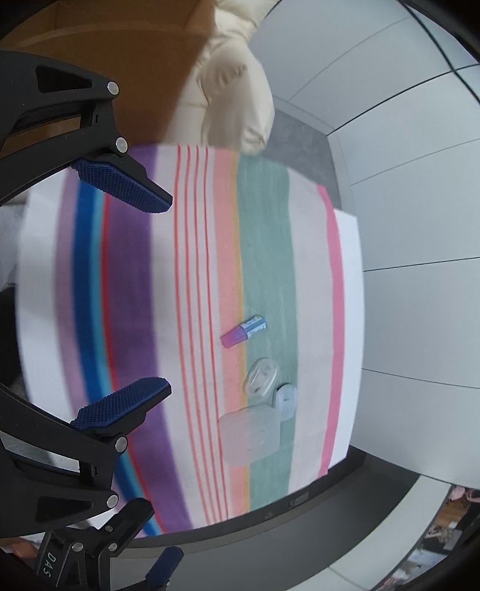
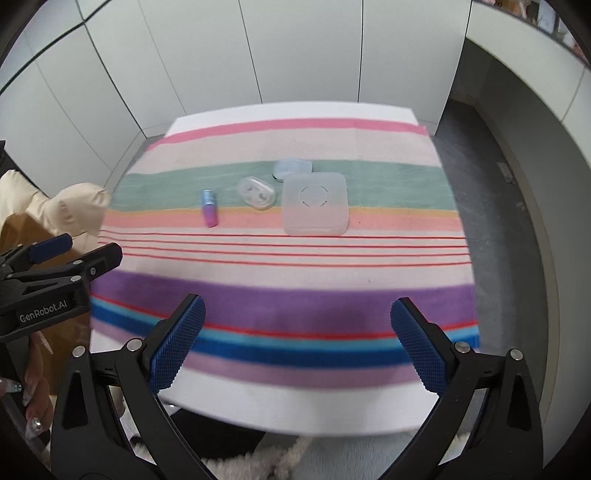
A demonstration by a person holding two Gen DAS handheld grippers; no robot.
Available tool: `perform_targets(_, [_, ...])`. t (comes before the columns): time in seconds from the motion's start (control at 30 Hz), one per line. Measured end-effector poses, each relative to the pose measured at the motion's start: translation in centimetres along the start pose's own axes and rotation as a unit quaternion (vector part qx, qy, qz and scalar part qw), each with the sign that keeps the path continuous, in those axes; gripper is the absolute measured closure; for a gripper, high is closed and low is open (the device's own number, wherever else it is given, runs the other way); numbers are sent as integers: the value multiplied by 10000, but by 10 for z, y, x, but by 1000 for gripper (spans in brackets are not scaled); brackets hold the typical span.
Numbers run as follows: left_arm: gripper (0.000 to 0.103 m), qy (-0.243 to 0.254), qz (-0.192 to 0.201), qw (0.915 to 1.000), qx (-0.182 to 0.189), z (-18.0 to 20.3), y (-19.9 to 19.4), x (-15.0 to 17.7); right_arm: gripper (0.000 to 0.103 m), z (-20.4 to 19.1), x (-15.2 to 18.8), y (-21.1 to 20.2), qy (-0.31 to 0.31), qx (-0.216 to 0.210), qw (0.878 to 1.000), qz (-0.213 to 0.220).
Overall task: Organize objects
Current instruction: 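Grasp the clear plastic box with the right tool while the left tool grasps the blue-pink tube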
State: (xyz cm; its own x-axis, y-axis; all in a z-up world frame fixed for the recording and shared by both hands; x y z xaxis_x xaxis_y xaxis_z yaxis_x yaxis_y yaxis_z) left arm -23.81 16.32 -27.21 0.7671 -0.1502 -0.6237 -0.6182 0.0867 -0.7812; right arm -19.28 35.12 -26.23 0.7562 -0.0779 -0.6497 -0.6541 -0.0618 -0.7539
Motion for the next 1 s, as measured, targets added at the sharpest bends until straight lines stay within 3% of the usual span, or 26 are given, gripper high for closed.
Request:
perform_targets(0.33, [11, -385, -290, 9987, -147, 10, 120, -15, 1, 12, -6, 120, -70, 22, 9997, -248])
perform_targets(0.57, [11, -520, -456, 9972, -274, 8, 160, -8, 1, 16, -4, 164, 112, -66, 9985, -537])
perform_targets(0.63, [17, -491, -122, 9981, -339, 9, 157, -7, 3, 12, -8, 168, 44, -45, 9988, -486])
perform_targets(0.67, [27, -433, -8, 9985, -332, 11, 155, -8, 9, 10, -10, 170, 17, -64, 9988, -483])
perform_targets(0.7, [44, -367, 70, 9988, -316, 14, 153, -9, 21, 8, -11, 171, -59, -17, 9990, -442])
perform_targets(0.73, [57, -271, 134, 9991, -312, 18, 150, -10, 20, 5, -13, 171, -201, 111, 9990, -389])
perform_targets(0.77, [83, -144, 145, 9991, -369, 22, 149, -11, 21, 2, -13, 172, -335, 188, 9985, -383])
perform_targets(0.87, [84, 253, 127, 9978, -595, 34, 146, -12, 21, 1, -10, 171, -308, 222, 9987, -334])
perform_targets(1.0, [84, 222, 91, 9982, -542, 34, 141, -14, 21, -2, -6, 169, -384, 233, 9985, -327])
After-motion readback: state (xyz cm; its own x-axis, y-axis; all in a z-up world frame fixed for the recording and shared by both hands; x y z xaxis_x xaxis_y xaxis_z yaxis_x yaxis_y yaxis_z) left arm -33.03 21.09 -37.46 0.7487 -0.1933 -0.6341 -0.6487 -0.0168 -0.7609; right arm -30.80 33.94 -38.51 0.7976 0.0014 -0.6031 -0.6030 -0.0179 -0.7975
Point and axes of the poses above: each gripper's, at about its wrist camera, not at the fingertips, and y roughly the way its jaws point, z to its right, x to its underside, the point moved 3 cm from there along y, roughly the way its jaws point, and after that the axes turned 15 degrees about z, right-handed, at the moved point
